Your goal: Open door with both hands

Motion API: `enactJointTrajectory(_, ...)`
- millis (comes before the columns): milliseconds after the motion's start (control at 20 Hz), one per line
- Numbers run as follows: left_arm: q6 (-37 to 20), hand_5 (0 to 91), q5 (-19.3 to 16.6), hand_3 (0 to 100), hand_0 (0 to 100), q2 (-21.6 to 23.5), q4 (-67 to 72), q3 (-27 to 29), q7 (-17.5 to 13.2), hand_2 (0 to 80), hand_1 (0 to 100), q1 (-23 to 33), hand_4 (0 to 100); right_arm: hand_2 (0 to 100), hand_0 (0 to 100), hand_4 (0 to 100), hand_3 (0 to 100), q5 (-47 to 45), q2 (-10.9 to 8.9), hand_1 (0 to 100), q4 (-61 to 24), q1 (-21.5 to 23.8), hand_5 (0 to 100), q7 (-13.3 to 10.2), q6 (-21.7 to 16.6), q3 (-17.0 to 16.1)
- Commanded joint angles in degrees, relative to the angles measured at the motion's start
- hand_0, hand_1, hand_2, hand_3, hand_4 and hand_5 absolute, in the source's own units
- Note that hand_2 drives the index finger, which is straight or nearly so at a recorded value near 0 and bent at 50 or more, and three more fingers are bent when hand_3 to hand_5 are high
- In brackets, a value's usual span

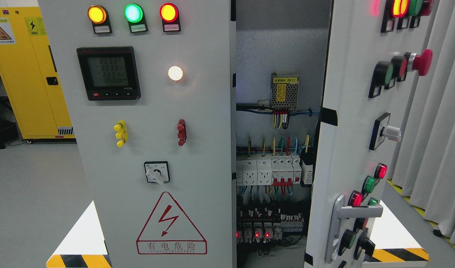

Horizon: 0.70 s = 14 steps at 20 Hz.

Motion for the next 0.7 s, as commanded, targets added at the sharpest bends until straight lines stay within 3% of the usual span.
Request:
enactJointTrajectory(0, 6.4, 0.0, 9.03, 0, 0, 4.33, -6.12, -6.81, 0.54, 0.0, 0, -16.68, 0, 0, 22, 0, 0, 0.0, -0.07, 1, -0.01, -0.12, 0, -0.08, 0.02, 0.02)
enactJointTrajectory(401, 11.32, 0.0, 9.29, 0, 0, -3.4, -3.32, -8.82, 1.06, 0.0, 0, -27.57, 0, 0, 22, 0, 0, 0.0, -0.07, 1, -0.01, -0.65, 0, -0.08, 0.02, 0.11)
enactJointTrajectory(651, 11.41, 0.0, 9.03, 0, 0, -9.99, 6.35, -12.78, 2.03, 0.0, 0, -39.53, 0, 0, 22, 0, 0, 0.0, 0.02, 1, -0.01, -0.65, 0, -0.08, 0.02, 0.11)
